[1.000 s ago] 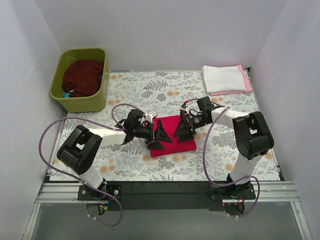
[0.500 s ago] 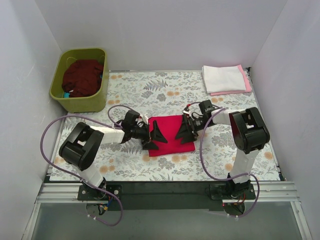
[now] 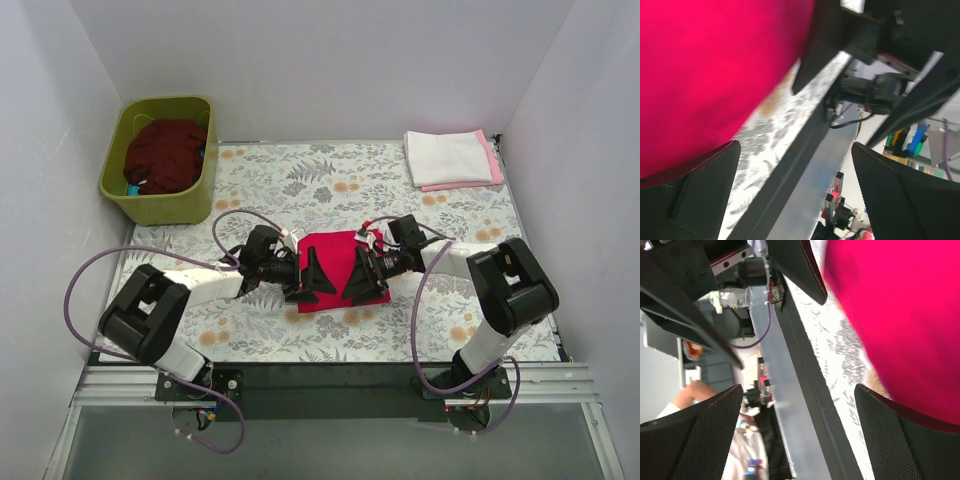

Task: Fold and stack the t-shirts
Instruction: Fold the tshirt

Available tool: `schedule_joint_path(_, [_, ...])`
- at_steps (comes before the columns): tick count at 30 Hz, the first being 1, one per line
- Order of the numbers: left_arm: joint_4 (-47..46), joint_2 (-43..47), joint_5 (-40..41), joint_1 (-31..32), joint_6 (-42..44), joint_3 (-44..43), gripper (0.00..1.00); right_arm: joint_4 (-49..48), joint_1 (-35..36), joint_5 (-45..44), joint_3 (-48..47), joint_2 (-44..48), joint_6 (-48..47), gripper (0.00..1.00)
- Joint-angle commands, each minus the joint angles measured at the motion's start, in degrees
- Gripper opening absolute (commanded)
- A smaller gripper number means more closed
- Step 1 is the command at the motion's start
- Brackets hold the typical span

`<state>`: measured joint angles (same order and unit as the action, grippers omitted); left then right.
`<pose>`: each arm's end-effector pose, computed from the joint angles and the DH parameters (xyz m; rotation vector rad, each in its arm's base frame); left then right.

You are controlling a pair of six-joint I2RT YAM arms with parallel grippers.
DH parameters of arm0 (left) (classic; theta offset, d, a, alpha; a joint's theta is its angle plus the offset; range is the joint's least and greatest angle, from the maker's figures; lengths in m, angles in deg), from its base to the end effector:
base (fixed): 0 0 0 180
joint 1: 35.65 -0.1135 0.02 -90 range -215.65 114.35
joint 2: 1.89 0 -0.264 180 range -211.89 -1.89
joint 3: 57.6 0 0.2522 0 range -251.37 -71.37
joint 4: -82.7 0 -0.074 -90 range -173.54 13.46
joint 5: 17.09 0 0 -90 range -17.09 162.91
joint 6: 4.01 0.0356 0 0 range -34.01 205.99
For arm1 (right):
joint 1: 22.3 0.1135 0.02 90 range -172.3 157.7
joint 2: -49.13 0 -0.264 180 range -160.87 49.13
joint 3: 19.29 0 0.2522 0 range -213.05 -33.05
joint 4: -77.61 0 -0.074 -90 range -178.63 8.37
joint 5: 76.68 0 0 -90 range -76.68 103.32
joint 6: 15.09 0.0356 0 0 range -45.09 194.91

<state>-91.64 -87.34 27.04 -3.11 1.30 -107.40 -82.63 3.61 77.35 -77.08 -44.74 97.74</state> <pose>0.2208 -0.1712 0.1645 0.6616 -2.4290 1.4999 0.2486 0.1564 0.1542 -0.5512 2.5040 1.7533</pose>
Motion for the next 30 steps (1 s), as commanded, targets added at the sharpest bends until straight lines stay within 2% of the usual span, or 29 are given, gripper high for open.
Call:
schedule_joint_path(1, [1.5, -3.66, 3.93, -0.1, -0.13, 1.93, 0.93, -7.14, -0.24, -1.71, 1.14, -3.95, 3.19, 0.98])
schedule_joint_path(9, [3.7, -9.12, 5.52, -3.09, 3.38, 2.28, 0.94, -4.52, -4.72, -3.39, 3.25, -9.94, -2.44, 0.98])
schedule_joint_path(12, [6.16, -7.37, 4.56, -4.14, 5.31, 2.02, 0.94, -0.14, -5.17, -1.2, 1.68, -6.09, -4.01, 0.98])
schedule_joint_path(16, [7.49, 2.01, -0.44, -4.41, 7.52, 0.62, 0.94, 5.16, -5.43, 1.71, -3.93, 1.48, -7.09, 0.98])
schedule_joint_path(20, [7.75, 4.24, -3.26, -4.41, 8.3, -7.71, 0.94, 5.78, -7.1, 1.72, -11.59, 3.69, -6.39, 0.98])
schedule_joint_path(21, [9.66, 3.72, -2.65, -4.41, 8.66, -9.39, 0.94, 5.78, -7.45, 1.02, -13.17, 2.21, -6.92, 0.98])
schedule_joint_path(25, [7.67, -3.82, 0.69, -5.2, 9.72, -15.19, 0.94, 5.69, -8.77, -1.45, -20.81, -4.73, -9.11, 0.98])
schedule_joint_path(26, [5.92, -3.85, 0.69, -5.64, 9.19, -15.21, 0.94, 5.52, -9.03, -1.71, -21.79, -6.49, -9.73, 0.98])
schedule_joint_path(30, [-0.23, -14.1, 3.06, -7.57, 6.73, -18.02, 0.94, 5.34, -10.88, -2.42, -27.49, -17.11, -11.14, 0.98])
